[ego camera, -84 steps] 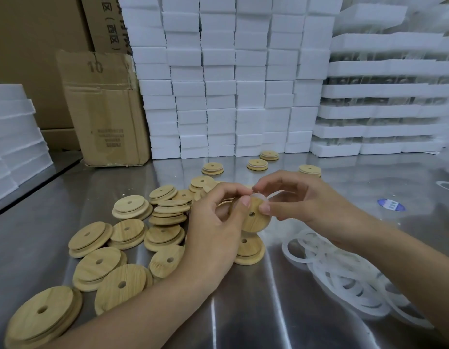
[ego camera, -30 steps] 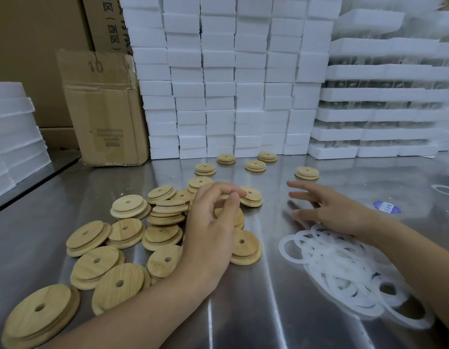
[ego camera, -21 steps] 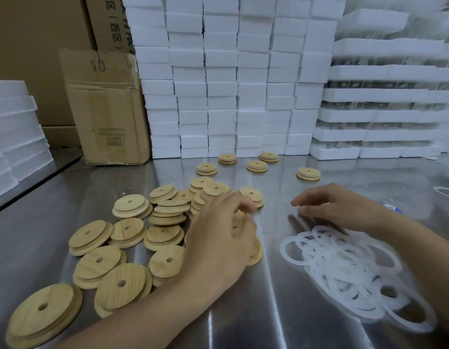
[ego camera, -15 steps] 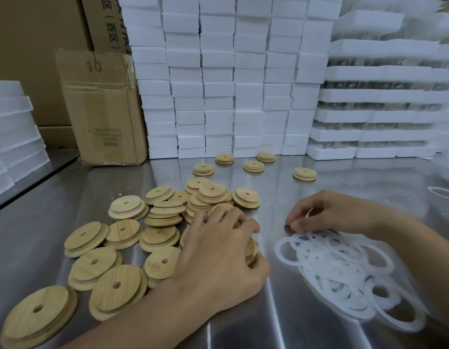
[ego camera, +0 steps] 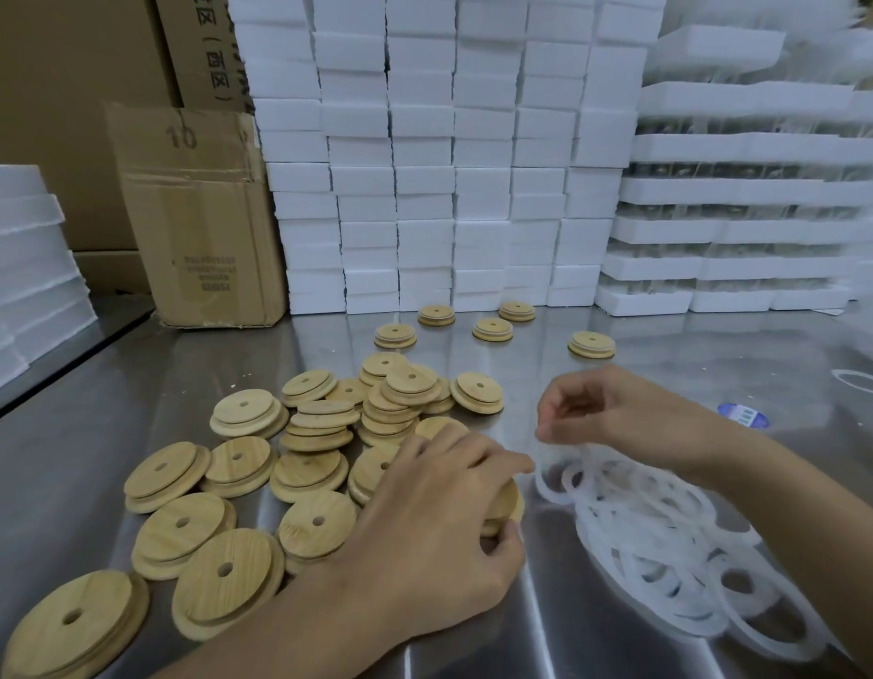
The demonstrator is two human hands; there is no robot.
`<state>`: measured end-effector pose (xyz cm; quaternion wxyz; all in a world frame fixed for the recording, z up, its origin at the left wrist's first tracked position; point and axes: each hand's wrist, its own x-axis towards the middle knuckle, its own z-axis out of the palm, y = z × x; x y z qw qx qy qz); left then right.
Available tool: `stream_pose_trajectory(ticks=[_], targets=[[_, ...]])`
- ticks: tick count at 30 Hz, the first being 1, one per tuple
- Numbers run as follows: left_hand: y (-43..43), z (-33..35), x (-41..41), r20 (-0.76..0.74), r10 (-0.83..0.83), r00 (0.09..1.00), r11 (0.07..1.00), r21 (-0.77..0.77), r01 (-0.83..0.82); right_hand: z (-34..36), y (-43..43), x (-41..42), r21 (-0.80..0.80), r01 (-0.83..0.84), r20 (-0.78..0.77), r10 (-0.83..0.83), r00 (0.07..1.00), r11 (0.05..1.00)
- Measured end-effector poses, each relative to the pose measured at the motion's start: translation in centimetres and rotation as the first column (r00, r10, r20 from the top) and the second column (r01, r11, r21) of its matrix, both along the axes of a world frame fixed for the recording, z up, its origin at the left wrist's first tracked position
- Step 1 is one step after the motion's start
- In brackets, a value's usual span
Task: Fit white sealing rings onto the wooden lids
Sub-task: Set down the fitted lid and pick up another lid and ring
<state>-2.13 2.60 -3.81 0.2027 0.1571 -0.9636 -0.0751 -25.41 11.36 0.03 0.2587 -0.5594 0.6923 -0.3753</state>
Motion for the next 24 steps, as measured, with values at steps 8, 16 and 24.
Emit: stream_pose_trajectory(ticks=[8,16,24], targets=[[0.1,-0.3,-0.1,-0.008,0.096,0.995,0.989,-0.111,-0.096,-0.7,-1.0,0.7,-0.39,0.393,0.156,-0.36,0.92,0.833],[0.4,0.8,-0.9,-0.474,0.246,0.845,0.688,0.7,0.193,-0.6,-1.3,2.4,-0.489,0.433,0.246,-0.357,0.901,0.757],[0.2,0.7,-1.6,-0.355,0.466,0.81,0.253,0.931,0.263,0.6,-0.8,4.2,-0.552,0.397,0.341,-0.236,0.91,0.733]])
